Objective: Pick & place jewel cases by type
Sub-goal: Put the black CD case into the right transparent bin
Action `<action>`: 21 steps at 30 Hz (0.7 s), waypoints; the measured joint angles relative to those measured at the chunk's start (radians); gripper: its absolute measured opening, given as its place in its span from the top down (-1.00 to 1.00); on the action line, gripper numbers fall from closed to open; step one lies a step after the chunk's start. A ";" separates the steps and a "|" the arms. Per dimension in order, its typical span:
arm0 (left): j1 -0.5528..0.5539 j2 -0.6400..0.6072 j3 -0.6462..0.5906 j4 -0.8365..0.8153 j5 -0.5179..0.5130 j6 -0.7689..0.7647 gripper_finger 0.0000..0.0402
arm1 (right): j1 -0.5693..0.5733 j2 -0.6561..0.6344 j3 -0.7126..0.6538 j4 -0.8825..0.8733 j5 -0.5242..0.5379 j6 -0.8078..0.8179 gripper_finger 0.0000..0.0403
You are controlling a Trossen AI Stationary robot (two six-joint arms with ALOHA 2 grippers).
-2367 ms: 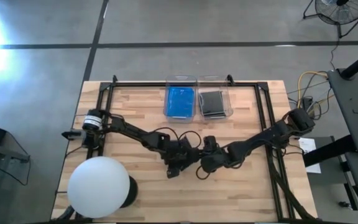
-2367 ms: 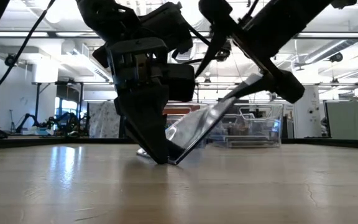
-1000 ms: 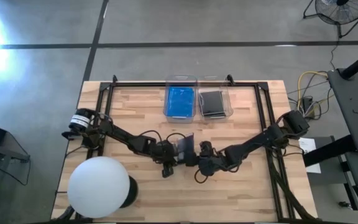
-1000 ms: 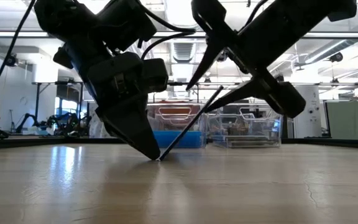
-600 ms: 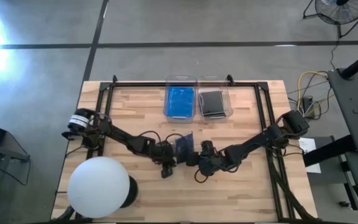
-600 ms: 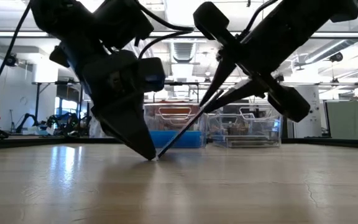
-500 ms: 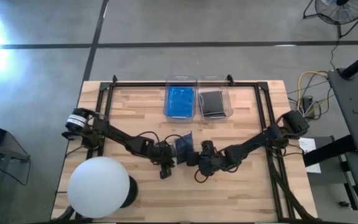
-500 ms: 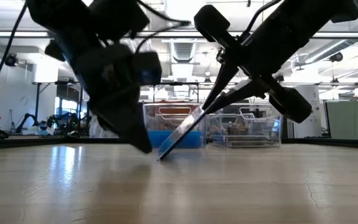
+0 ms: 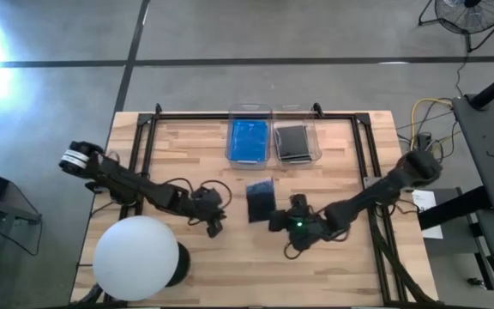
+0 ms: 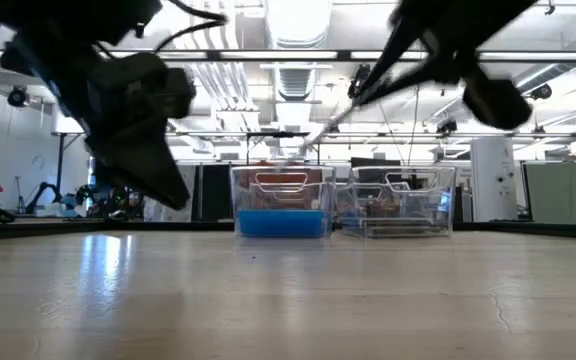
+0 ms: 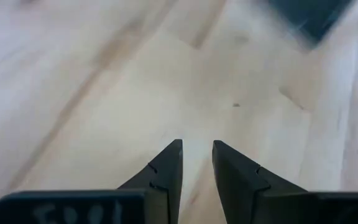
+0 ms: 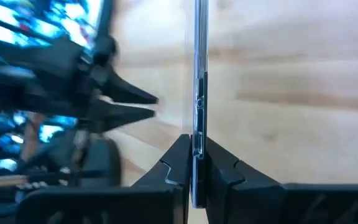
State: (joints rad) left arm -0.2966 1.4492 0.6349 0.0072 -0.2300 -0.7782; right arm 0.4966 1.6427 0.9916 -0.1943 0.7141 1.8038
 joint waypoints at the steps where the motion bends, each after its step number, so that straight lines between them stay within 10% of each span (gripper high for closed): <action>1: 0.000 -0.027 -0.019 -0.008 -0.017 -0.028 0.65 | 0.009 -0.026 0.000 -0.018 0.034 0.001 0.92; 12: 0.000 -0.266 -0.097 0.046 -0.061 -0.157 0.65 | -0.054 -0.439 0.000 -0.673 0.141 0.073 0.92; 21: 0.001 -0.313 -0.098 0.062 -0.084 -0.167 0.65 | -0.445 -0.664 -0.068 -0.602 -0.101 -0.317 0.92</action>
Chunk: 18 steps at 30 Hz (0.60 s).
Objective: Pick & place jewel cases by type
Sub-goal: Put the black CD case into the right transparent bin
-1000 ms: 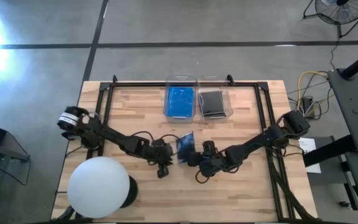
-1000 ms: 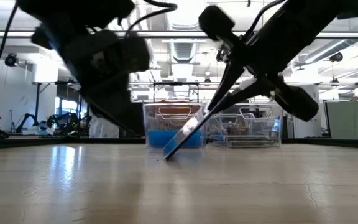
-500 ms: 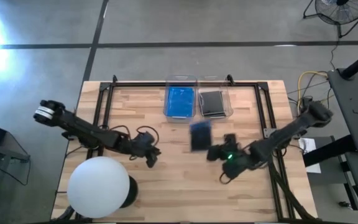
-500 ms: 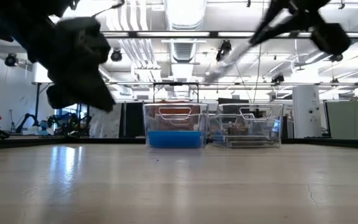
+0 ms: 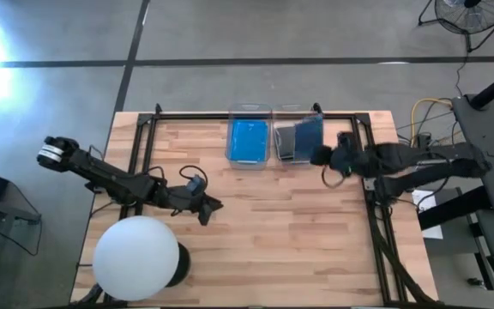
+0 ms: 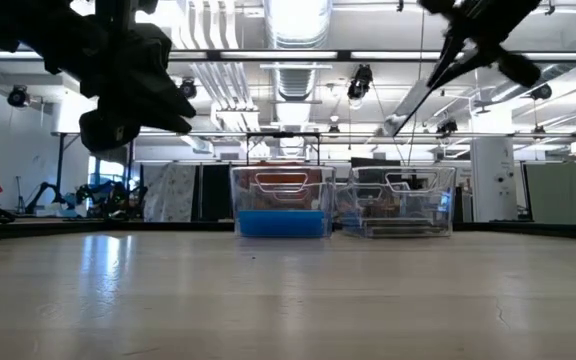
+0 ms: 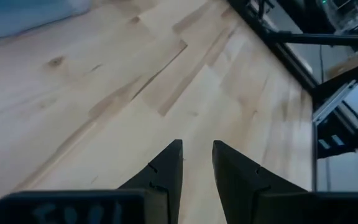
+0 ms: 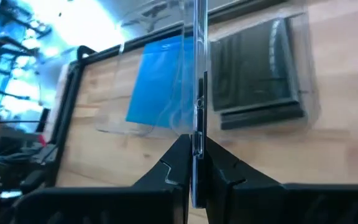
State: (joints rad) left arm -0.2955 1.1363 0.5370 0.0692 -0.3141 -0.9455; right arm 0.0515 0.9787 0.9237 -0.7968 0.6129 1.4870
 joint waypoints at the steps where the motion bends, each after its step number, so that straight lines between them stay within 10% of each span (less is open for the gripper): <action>1: 0.000 0.000 -0.001 0.007 0.000 -0.001 0.65 | -0.054 -0.009 -0.012 0.035 -0.048 -0.052 0.92; 10: 0.000 0.001 0.000 0.034 0.000 -0.027 0.65 | -0.460 0.037 -0.129 0.323 -0.443 -0.344 0.92; 18: 0.000 0.001 0.000 0.034 0.001 -0.043 0.65 | -0.596 0.218 -0.146 0.448 -0.688 -0.470 0.92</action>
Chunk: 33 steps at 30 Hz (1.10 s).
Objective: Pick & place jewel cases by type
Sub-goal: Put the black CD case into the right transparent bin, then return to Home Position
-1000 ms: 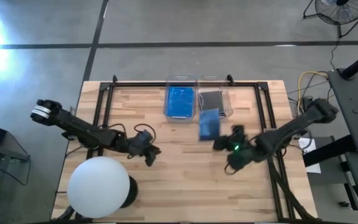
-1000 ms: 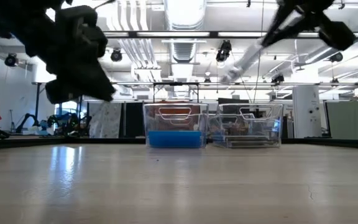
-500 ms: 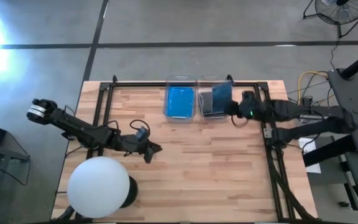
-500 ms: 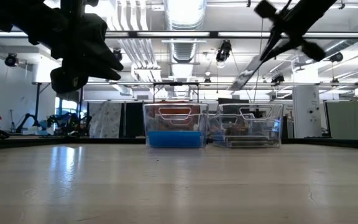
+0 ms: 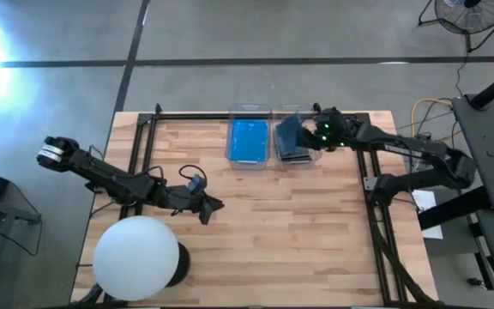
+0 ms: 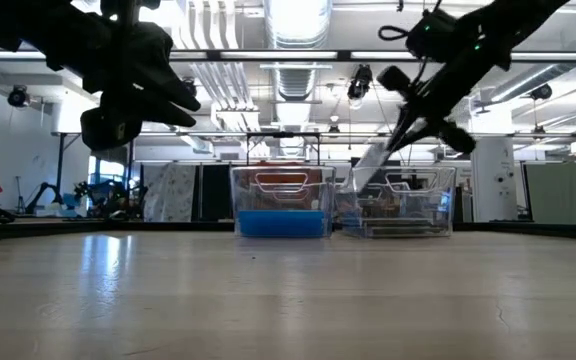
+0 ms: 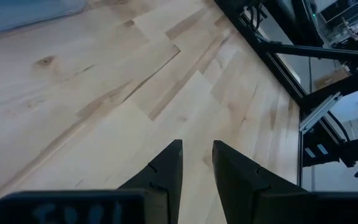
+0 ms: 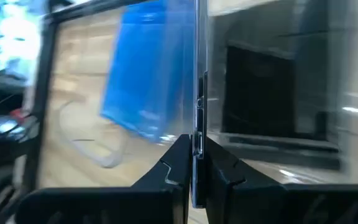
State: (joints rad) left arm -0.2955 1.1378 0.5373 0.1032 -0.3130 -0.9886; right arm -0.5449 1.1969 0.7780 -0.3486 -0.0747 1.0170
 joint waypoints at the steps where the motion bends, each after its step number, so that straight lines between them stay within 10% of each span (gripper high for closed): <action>1: 0.000 0.000 0.000 0.000 0.000 0.000 0.65 | -0.005 0.021 0.001 0.035 -0.025 -0.010 0.92; 16: 0.000 0.000 -0.002 -0.008 0.001 0.024 0.65 | -0.036 0.111 0.006 0.001 -0.068 0.038 0.40; 28: 0.000 0.000 -0.002 -0.008 0.000 0.050 0.65 | 0.026 -0.077 0.250 -0.627 0.497 0.003 0.08; 33: 0.002 0.000 -0.002 -0.007 -0.003 0.051 0.65 | 0.102 -0.129 0.328 -0.627 0.546 -0.021 0.11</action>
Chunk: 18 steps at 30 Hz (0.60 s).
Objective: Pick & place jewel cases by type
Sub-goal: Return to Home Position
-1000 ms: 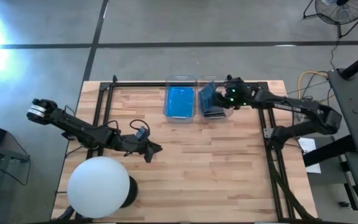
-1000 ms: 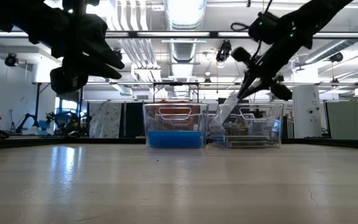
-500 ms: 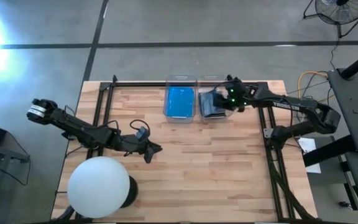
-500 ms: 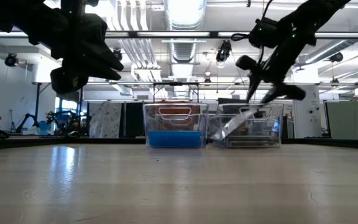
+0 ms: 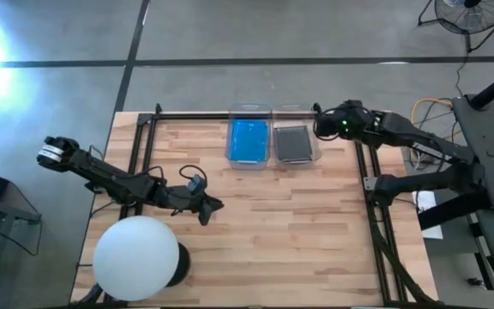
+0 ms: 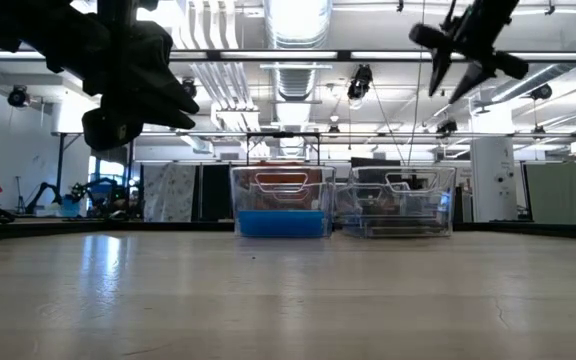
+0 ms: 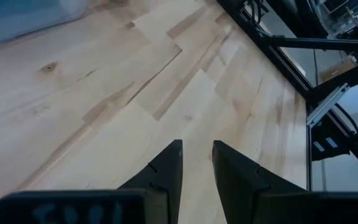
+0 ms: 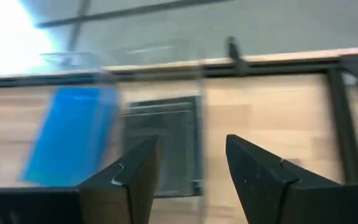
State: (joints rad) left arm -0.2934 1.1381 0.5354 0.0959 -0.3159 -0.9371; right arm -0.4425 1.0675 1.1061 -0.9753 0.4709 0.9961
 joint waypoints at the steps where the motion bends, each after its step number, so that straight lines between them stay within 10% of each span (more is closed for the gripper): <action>1: 0.003 0.000 0.000 0.000 0.000 -0.002 0.65 | 0.019 -0.003 0.011 0.007 -0.012 -0.003 0.12; 9: 0.122 -0.011 0.000 0.135 0.299 0.137 0.65 | 0.262 -0.051 -0.001 0.250 -0.106 -0.196 0.17; 18: 0.345 -0.111 0.008 0.135 0.491 0.245 0.65 | 0.643 -0.241 -0.105 0.316 0.082 -0.207 0.24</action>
State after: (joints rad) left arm 0.0513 1.0271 0.5438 0.2310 0.1750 -0.6924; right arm 0.2002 0.8264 1.0007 -0.6588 0.5533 0.7892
